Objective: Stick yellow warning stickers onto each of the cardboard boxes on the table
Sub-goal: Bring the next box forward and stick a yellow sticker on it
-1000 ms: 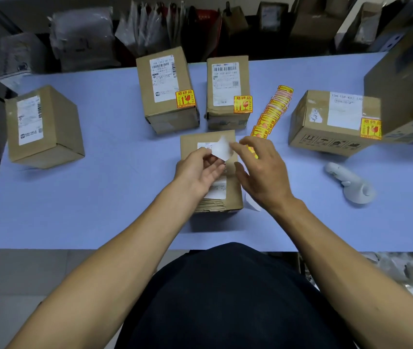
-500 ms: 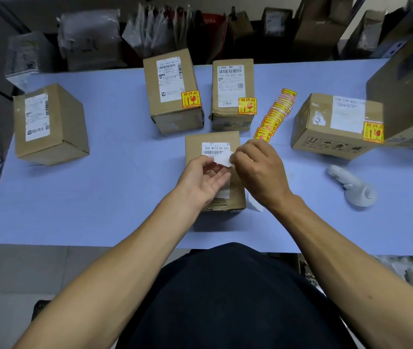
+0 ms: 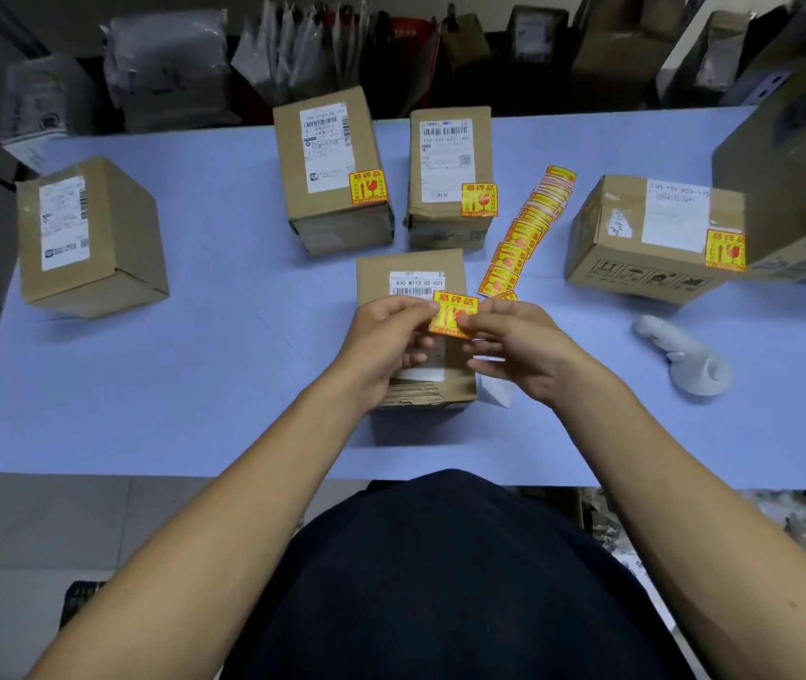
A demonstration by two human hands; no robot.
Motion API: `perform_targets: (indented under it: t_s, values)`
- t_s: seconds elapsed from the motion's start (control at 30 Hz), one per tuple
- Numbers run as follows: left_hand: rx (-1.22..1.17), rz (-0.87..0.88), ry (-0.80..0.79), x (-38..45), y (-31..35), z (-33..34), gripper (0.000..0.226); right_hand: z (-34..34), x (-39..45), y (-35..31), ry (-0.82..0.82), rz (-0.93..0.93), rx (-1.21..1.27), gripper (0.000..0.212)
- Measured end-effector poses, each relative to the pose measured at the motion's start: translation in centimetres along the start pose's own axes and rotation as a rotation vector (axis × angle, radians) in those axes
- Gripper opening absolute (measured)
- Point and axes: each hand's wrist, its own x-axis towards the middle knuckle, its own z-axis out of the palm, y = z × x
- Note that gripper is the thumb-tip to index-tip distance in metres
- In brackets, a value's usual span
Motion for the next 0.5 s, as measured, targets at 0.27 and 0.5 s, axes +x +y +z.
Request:
perform_targets:
  t_s: [0.27,0.5]
  values:
    - [0.345,0.198,0.037,0.1,-1.5,0.3,0.010,-0.3,-0.8,1.1,0.148,-0.247,-0.330,0.017]
    - [0.565,0.222,0.053,-0.6,-3.1,0.1,0.011,-1.6,-0.9,3.0,0.130,-0.177,-0.324,0.015]
